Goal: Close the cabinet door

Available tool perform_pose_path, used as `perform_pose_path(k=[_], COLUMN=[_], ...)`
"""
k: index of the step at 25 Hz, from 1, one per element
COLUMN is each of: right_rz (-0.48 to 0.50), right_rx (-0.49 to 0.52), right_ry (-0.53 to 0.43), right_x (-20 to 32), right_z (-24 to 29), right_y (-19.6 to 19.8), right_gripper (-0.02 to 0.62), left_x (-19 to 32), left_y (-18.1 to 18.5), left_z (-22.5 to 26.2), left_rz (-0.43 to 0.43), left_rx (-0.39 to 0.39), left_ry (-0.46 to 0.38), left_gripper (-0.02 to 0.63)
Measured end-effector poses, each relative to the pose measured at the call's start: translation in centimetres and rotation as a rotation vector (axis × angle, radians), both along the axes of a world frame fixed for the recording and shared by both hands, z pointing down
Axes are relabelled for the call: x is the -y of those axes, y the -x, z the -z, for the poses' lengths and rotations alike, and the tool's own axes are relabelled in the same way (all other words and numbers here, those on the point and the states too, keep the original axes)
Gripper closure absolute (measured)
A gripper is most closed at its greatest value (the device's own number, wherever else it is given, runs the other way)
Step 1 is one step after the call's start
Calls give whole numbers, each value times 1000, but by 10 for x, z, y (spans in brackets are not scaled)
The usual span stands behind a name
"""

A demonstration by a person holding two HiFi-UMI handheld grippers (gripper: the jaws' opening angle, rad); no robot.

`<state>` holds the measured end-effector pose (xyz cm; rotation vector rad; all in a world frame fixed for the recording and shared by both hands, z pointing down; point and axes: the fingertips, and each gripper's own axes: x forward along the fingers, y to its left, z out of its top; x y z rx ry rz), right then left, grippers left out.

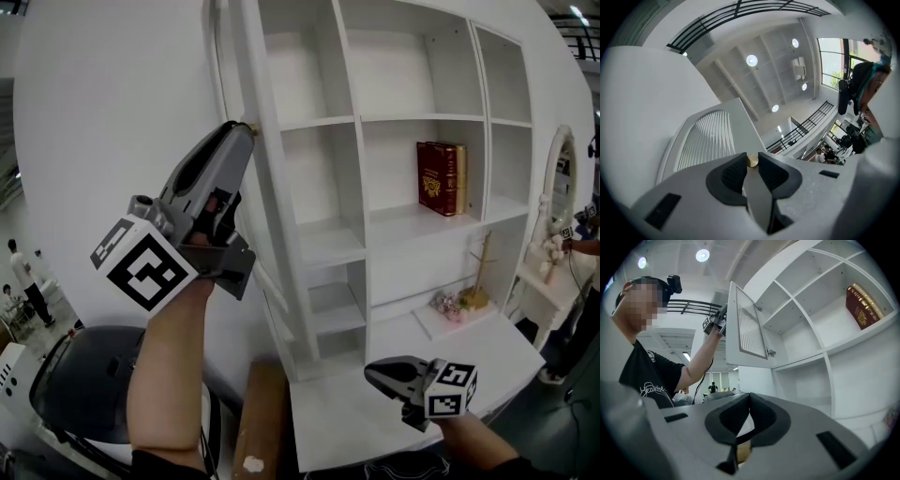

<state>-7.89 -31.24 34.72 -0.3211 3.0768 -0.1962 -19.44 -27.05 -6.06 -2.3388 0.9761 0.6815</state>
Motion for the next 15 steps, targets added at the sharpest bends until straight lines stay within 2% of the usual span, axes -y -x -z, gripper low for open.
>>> perform_pose_path(k=[5, 15], right_rz=[0, -35], right_rx=[5, 22], right_ry=[-3, 7], right_x=[-1, 33], right_z=[4, 4], right_y=[-3, -42], right_gripper=[589, 589], left_x=[-1, 44], left_y=[-9, -50], left_z=[1, -2], left_rz=[82, 204], left_rx=[61, 148], left_ry=[-37, -83], left_gripper=[526, 528])
